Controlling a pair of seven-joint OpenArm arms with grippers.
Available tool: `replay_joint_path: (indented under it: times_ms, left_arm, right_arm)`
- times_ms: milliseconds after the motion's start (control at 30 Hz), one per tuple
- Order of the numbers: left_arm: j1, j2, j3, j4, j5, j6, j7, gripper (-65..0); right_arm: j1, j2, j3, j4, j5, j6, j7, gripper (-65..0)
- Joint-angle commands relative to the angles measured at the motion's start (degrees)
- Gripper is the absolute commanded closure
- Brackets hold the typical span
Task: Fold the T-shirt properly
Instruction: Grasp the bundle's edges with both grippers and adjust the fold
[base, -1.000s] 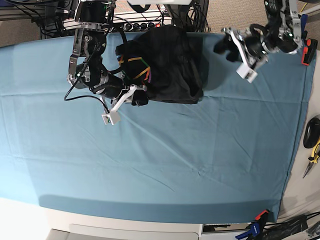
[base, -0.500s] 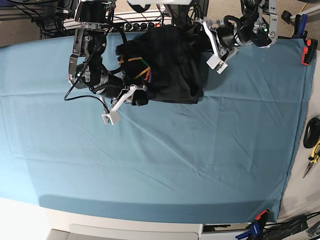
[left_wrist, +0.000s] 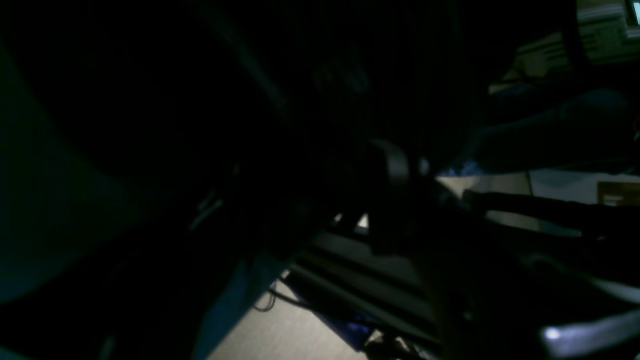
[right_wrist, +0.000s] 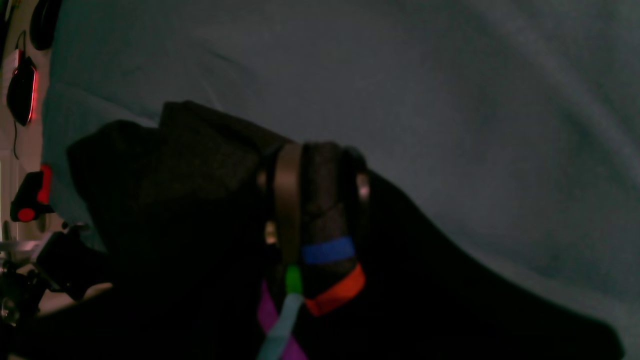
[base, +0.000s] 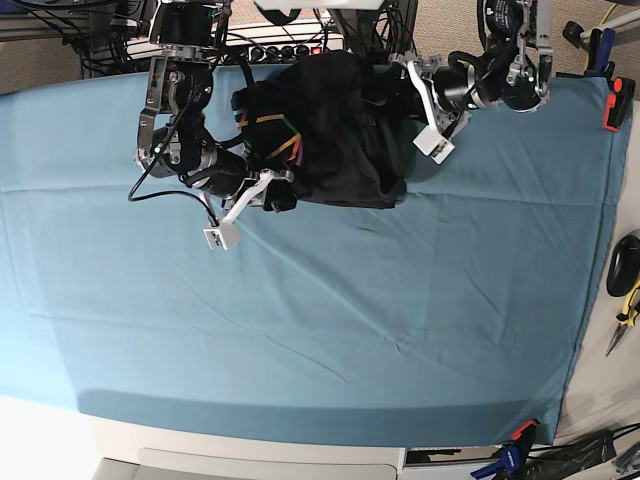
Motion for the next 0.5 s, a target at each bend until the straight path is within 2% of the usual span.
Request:
replay_joint_path:
  times_ms: [0, 233, 400, 467]
  left_arm:
    - [0.20, -1.46, -0.31, -0.20, 5.49, 1.20, 3.13, -32.4]
    - [0.35, -5.75, -0.31, -0.20, 6.56, 1.84, 3.32, -32.4]
    - [1.18, -5.25, -0.28, -0.20, 5.33, 1.77, 3.30, -32.4]
    - [1.09, -5.70, -0.31, -0.20, 6.80, 1.60, 3.48, -32.4]
  right_arm:
    - [0.94, 0.02, -0.11, 0.92, 1.42, 0.50, 1.05, -11.9]
    - [0.94, 0.00, -0.11, 0.92, 1.42, 0.55, 1.05, -11.9]
    - [0.94, 0.00, -0.11, 0.92, 1.40, 0.59, 1.05, -11.9]
    - [0.94, 0.00, -0.11, 0.92, 1.40, 0.61, 1.05, -11.9]
